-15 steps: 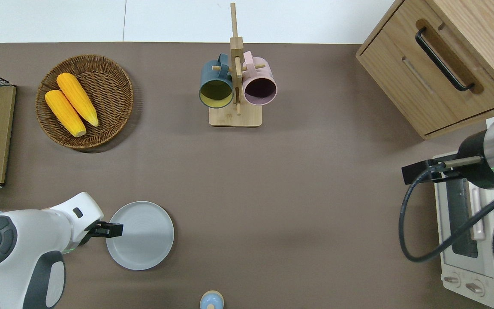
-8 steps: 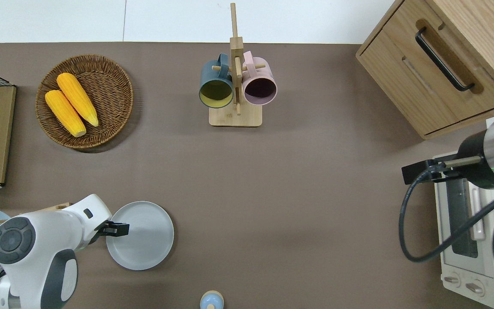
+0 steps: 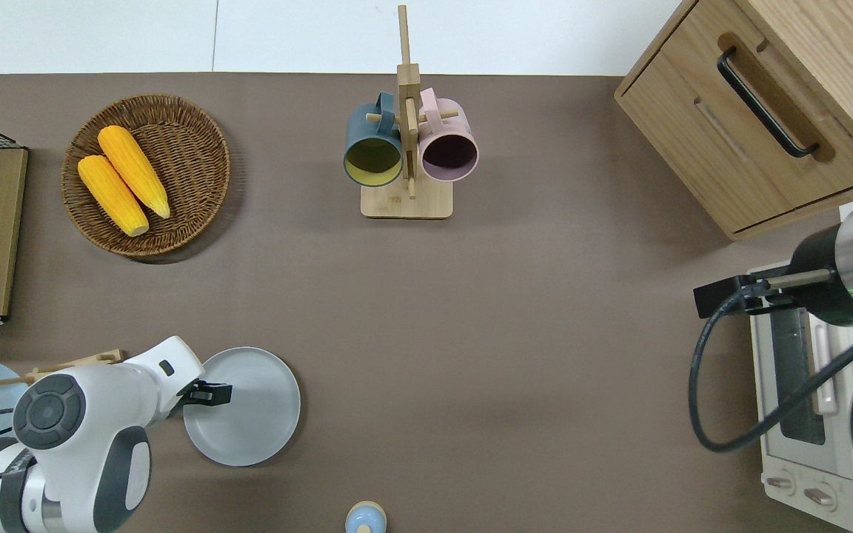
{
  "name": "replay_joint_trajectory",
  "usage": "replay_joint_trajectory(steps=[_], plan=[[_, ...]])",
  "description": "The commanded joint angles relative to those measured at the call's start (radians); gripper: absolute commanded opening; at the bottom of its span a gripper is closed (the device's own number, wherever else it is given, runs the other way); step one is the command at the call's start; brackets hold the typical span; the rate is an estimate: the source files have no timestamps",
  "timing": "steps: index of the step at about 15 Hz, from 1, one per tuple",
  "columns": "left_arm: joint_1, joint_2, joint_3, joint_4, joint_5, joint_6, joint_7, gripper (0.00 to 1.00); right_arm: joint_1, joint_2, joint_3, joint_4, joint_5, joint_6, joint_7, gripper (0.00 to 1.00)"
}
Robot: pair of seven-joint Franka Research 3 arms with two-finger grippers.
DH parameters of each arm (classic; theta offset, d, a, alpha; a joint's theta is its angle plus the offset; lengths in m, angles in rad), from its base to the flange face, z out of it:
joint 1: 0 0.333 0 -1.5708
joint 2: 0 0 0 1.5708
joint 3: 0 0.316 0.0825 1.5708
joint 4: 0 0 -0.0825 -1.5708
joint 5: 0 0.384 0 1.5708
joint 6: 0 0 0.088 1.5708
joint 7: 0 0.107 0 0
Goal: Pick gray plate from table and place it on lower plate rack with left arm
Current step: 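Lower the left gripper onto the gray plate rim and close it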
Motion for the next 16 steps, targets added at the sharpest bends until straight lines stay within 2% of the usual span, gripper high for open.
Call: replay_joint_trajectory(steps=[1, 3, 6, 8, 9, 16], plan=[[-0.007, 0.0, -0.002, -0.016, -0.008, 0.03, -0.011, 0.96, -0.01, -0.002, 0.006, 0.006, 0.01, -0.014, 0.0, 0.987], [-0.005, 0.005, -0.002, -0.016, -0.008, 0.03, -0.011, 0.83, -0.01, -0.002, 0.006, 0.006, 0.01, -0.014, 0.0, 0.987], [-0.007, 0.007, -0.002, -0.017, -0.008, 0.03, -0.011, 0.32, -0.01, -0.002, 0.006, 0.006, 0.01, -0.014, 0.0, 0.99], [-0.007, 0.007, -0.002, -0.016, -0.008, 0.029, -0.009, 0.08, -0.01, -0.002, 0.006, 0.006, 0.01, -0.014, -0.001, 0.987], [-0.007, 0.007, -0.002, -0.017, -0.008, 0.029, -0.009, 0.0, -0.01, -0.002, 0.006, 0.006, 0.01, -0.014, 0.0, 0.99], [-0.005, -0.021, -0.002, -0.016, -0.008, -0.013, 0.002, 0.0, -0.01, -0.002, 0.006, 0.006, 0.01, -0.014, -0.001, 0.987]])
